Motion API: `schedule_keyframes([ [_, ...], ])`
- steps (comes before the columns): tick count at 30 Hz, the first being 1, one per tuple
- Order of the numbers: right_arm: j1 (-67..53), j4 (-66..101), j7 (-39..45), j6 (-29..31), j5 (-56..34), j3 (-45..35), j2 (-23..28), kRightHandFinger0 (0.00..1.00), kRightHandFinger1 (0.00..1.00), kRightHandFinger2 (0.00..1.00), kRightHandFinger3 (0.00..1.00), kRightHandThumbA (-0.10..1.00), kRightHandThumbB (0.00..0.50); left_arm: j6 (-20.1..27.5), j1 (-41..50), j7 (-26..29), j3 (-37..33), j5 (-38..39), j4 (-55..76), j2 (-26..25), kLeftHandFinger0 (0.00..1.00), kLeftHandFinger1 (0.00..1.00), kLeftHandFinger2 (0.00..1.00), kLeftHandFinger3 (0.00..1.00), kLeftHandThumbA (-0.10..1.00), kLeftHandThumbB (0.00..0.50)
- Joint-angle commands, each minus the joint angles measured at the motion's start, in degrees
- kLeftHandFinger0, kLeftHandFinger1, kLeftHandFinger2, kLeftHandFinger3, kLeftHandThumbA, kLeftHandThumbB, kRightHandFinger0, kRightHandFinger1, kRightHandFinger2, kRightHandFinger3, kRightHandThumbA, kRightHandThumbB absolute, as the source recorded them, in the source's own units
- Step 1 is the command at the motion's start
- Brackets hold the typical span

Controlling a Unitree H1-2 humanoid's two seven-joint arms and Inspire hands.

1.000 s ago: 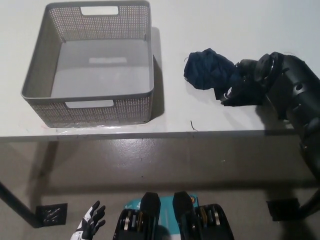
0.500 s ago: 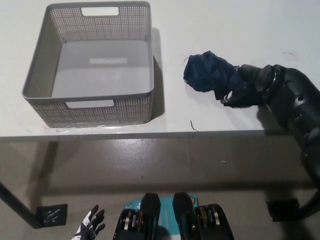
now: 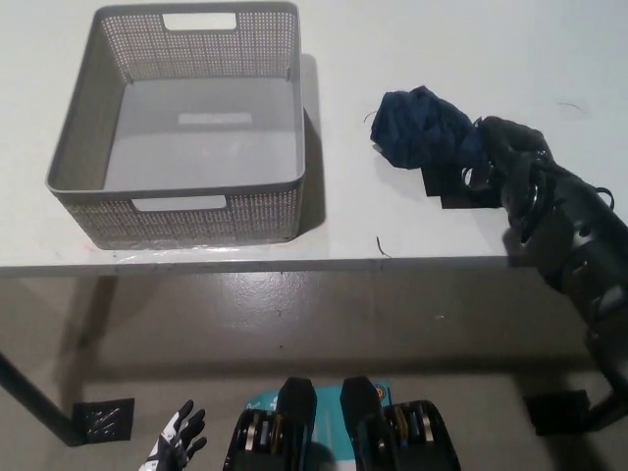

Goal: Use the right hand to pick up a umbrella on the right side and place it into a container on the lft side

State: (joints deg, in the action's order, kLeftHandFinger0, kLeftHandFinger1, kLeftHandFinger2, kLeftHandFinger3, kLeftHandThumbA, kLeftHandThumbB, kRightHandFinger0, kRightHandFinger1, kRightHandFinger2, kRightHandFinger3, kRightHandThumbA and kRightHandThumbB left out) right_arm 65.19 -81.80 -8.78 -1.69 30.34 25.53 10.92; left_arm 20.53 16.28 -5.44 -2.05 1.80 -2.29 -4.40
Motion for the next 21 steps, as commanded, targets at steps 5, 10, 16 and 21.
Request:
schedule_keyframes([
  [5, 2.9, 0.1, -14.6, 8.7, -3.2, -4.0, -1.2, 0.00, 0.03, 0.45, 0.46, -0.10, 0.293, 5.4, -0.8, 0.0, 0.9, 0.4, -0.6, -0.7, 1.00, 1.00, 1.00, 1.00, 1.00, 0.119],
  [10, 6.5, 0.6, -16.5, 11.5, -3.7, -5.7, -1.6, 0.00, 0.08, 0.74, 0.68, -0.10, 0.158, 5.2, -0.1, -0.2, 1.2, 1.2, -0.5, -0.8, 1.00, 1.00, 1.00, 1.00, 1.00, 0.118],
  [16, 11.8, 1.7, -17.4, 11.9, -3.6, -6.2, -0.9, 0.00, 0.32, 0.79, 0.64, -0.10, 0.166, 5.6, 0.4, 0.0, 1.2, 0.6, -0.8, -0.9, 1.00, 1.00, 1.00, 1.00, 1.00, 0.099],
  [21, 14.4, 3.3, -19.1, 14.2, -3.3, -6.1, 0.4, 0.00, 0.27, 0.76, 0.68, -0.10, 0.203, 4.5, 0.3, -0.4, 1.2, 1.1, -0.3, -1.4, 1.00, 1.00, 1.00, 1.00, 1.00, 0.102],
])
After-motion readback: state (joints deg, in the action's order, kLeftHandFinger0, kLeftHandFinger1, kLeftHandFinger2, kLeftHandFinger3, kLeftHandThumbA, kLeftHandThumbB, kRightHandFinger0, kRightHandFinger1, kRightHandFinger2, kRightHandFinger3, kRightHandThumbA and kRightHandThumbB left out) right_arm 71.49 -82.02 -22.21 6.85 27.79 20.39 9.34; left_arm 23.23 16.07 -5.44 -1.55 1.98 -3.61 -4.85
